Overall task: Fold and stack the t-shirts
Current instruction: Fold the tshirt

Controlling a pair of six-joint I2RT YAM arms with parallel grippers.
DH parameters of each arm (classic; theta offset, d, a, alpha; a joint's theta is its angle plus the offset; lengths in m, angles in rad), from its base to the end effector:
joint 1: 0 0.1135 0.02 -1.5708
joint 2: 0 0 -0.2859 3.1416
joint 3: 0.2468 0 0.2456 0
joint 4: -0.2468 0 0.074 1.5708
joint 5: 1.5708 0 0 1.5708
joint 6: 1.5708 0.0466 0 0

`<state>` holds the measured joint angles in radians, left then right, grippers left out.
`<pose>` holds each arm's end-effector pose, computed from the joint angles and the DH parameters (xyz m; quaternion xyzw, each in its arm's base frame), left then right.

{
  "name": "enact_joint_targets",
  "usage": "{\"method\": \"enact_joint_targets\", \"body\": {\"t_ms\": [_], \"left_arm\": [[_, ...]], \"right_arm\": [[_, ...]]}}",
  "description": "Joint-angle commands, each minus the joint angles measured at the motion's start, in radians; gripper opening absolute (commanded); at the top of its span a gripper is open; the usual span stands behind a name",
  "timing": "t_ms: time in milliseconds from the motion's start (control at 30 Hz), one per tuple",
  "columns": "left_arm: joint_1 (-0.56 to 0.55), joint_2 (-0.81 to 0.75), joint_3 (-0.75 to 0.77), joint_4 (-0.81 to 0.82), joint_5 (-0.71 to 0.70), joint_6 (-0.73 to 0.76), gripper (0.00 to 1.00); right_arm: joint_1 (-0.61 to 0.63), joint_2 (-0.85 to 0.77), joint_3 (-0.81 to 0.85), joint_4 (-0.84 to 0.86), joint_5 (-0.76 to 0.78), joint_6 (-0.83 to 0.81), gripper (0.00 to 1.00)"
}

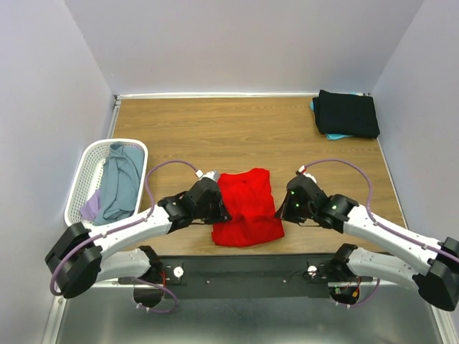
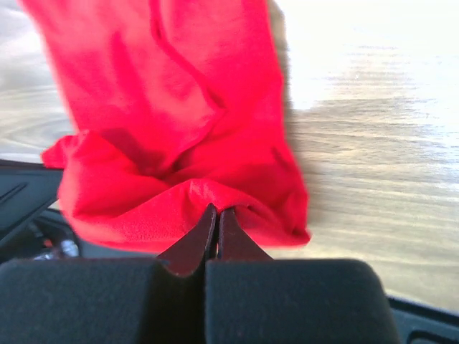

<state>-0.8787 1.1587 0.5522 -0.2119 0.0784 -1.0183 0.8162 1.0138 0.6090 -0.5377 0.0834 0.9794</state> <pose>0.1361 -0.1699 0.2011 -0.0504 0.9281 -0.3195 0.1844 0.1276 0.1301 0.2201 0.0903 0.9460 0.2167 0.2235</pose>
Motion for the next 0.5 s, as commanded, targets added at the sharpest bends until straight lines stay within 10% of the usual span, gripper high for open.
{"method": "enact_joint_targets", "body": {"t_ms": [0, 467], "left_arm": [[-0.002, -0.059, 0.080, -0.168, -0.069, 0.041, 0.00], [-0.002, -0.160, 0.305, -0.395, -0.115, 0.067, 0.00]], "right_arm": [[0.000, -0.053, 0.081, -0.156, 0.082, 0.019, 0.01], [0.001, -0.050, 0.376, -0.312, 0.191, -0.074, 0.00]]}}
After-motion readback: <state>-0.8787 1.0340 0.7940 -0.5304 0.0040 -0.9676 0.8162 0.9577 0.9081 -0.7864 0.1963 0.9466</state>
